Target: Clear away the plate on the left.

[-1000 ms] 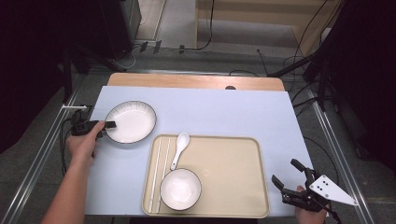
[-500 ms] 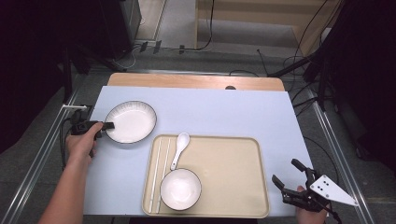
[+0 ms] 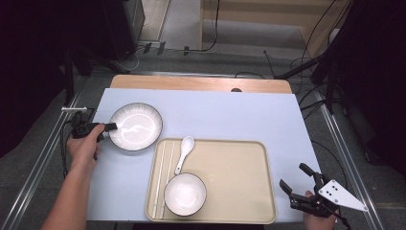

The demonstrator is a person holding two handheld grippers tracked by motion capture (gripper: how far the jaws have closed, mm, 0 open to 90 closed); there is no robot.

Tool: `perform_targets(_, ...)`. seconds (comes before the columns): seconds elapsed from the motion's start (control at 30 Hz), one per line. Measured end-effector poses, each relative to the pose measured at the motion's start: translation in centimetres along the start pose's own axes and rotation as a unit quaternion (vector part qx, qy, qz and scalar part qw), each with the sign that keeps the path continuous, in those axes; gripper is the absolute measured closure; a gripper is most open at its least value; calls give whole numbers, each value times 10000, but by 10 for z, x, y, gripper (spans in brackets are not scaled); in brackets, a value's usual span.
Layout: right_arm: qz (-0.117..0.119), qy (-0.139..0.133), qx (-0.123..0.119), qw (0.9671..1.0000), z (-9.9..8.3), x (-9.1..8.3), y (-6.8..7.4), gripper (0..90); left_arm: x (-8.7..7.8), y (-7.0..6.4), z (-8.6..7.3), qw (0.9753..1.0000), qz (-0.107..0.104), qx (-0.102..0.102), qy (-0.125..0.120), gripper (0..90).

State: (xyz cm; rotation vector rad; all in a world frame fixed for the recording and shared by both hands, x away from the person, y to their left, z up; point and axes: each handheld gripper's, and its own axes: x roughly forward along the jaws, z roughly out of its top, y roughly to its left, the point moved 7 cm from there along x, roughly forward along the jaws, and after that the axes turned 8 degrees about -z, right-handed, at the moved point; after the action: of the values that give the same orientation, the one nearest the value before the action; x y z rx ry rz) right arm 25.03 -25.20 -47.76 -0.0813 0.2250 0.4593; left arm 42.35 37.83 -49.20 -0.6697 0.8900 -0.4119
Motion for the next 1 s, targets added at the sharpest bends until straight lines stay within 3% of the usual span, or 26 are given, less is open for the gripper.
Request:
perform_targets(0.1, 0, -6, -5, 10000, 0, 0, 0, 131, -6, -1, 2, 10000, -7, 51, -67, 851)
perform_targets(0.23, 2, -2, -5, 10000, 0, 1, 0, 130, -13, -7, 4, 9996, -178, 101, -183, 852)
perform_targets(0.57, 13, 10, -9, 10000, 0, 1, 2, 130, -18, -42, 1, 9973, -522, 432, -278, 852)
perform_targets(0.63, 13, 3, -14, 10000, 0, 1, 2, 130, -17, -47, 0, 9969, -534, 518, -259, 851)
perform_targets(0.77, 17, 5, -10, 10000, 0, 1, 2, 131, -15, -60, -1, 9951, -407, 886, -166, 850)
perform_targets(1.0, 20, 11, -17, 10000, 0, 1, 1, 131, -9, -81, -4, 9927, -697, 973, -107, 851)
